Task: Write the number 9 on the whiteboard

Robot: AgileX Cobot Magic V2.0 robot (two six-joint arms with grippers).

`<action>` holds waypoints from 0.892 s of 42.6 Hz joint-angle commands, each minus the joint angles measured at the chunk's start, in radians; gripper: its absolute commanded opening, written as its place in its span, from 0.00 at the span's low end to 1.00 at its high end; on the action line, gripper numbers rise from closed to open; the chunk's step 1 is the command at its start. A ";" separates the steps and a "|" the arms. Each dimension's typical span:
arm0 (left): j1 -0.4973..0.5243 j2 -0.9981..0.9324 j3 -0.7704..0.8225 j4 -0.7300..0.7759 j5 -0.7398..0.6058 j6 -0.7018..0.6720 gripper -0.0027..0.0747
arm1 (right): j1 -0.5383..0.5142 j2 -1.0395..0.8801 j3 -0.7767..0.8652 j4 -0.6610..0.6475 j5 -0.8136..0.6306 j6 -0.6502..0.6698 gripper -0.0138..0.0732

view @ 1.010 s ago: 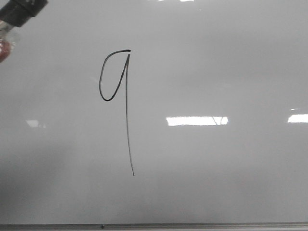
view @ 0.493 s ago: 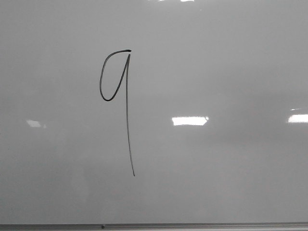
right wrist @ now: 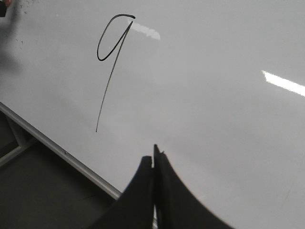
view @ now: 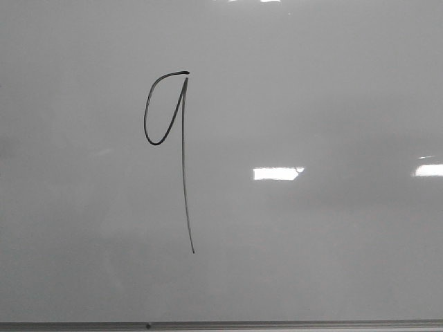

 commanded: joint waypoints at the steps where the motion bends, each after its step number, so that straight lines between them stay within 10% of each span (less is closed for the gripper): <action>1: 0.001 0.037 -0.027 -0.010 -0.141 -0.012 0.01 | -0.006 0.002 -0.026 0.029 -0.064 0.001 0.08; 38: 0.001 0.116 -0.027 -0.010 -0.206 -0.014 0.42 | -0.006 0.002 -0.026 0.029 -0.064 0.001 0.08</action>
